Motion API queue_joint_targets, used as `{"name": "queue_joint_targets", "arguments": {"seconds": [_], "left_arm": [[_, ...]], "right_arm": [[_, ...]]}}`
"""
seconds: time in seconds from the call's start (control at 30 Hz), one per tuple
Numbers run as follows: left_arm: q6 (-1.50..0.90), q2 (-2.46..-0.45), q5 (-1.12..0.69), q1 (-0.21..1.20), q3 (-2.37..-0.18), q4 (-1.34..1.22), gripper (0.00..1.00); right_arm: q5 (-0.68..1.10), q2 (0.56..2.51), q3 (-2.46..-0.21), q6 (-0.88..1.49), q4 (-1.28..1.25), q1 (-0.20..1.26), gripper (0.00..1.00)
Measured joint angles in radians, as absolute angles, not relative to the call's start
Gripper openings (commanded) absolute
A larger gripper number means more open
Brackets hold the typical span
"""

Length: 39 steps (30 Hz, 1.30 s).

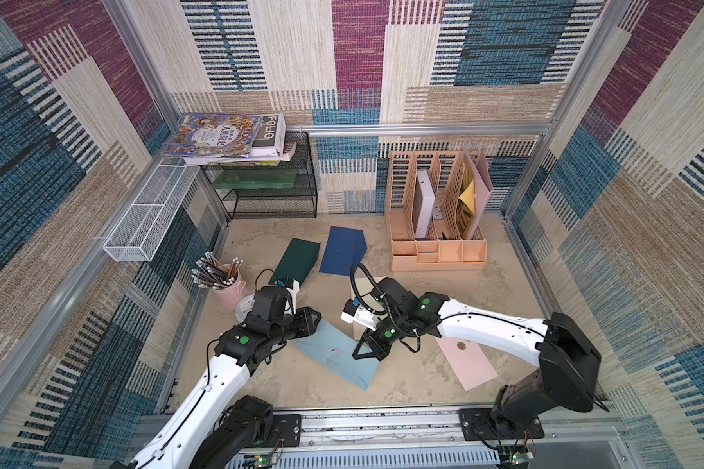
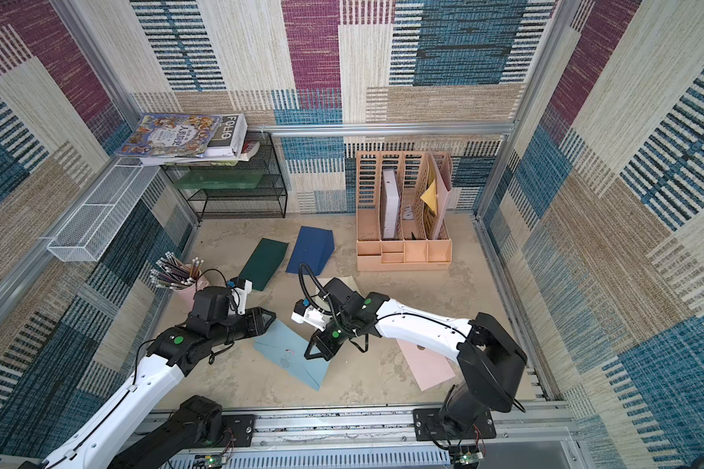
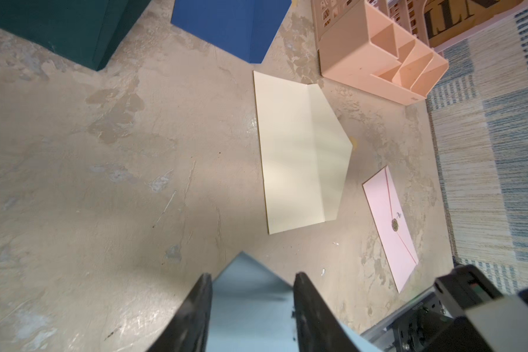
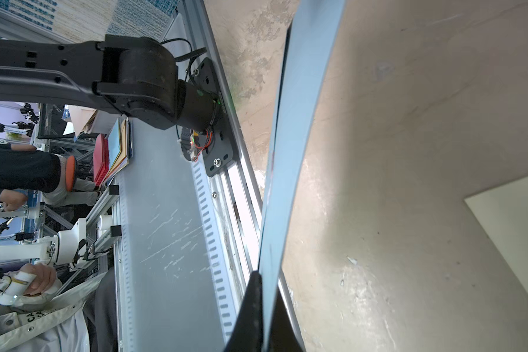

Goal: Open the envelope
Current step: Pick up the envelope from the center of the board.

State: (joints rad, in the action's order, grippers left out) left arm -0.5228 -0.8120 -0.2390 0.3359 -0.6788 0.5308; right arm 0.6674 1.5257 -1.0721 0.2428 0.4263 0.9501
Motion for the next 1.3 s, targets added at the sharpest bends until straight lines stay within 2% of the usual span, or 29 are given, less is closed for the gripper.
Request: {"name": "queue_joint_targets", "arguments": {"seconds": [0.2,0.5,0.77,0.9,1.0,1.13,1.3], "left_arm": [[-0.524,-0.626,-0.205,0.335,-0.617,0.495,0.5],[-0.577,-0.562,-0.244,0.329,-0.544,0.398,0.5],[-0.546,-0.566,-0.277,0.329,-0.621,0.374,0.49],[-0.531,-0.573,-0.317,0.329,-0.62,0.367,0.45],[-0.516,-0.591,-0.385,0.329,-0.63,0.347,0.41],[-0.49,-0.665,-0.528,0.335,-0.683,0.338,0.4],[-0.478,-0.667,-0.687,0.35,-0.708,0.331,0.39]], "right_arm": [[0.675,1.436,-1.059,0.226,0.452,0.91,0.0],[0.743,1.325,-1.008,0.253,0.429,0.817,0.0],[0.66,1.374,-1.026,0.22,0.514,0.933,0.0],[0.613,1.374,-1.047,0.2,0.551,0.974,0.0],[0.567,1.388,-1.081,0.176,0.59,1.035,0.0],[0.466,1.448,-1.138,0.151,0.658,1.127,0.0],[0.387,1.487,-1.172,0.125,0.728,1.154,0.0]]}}
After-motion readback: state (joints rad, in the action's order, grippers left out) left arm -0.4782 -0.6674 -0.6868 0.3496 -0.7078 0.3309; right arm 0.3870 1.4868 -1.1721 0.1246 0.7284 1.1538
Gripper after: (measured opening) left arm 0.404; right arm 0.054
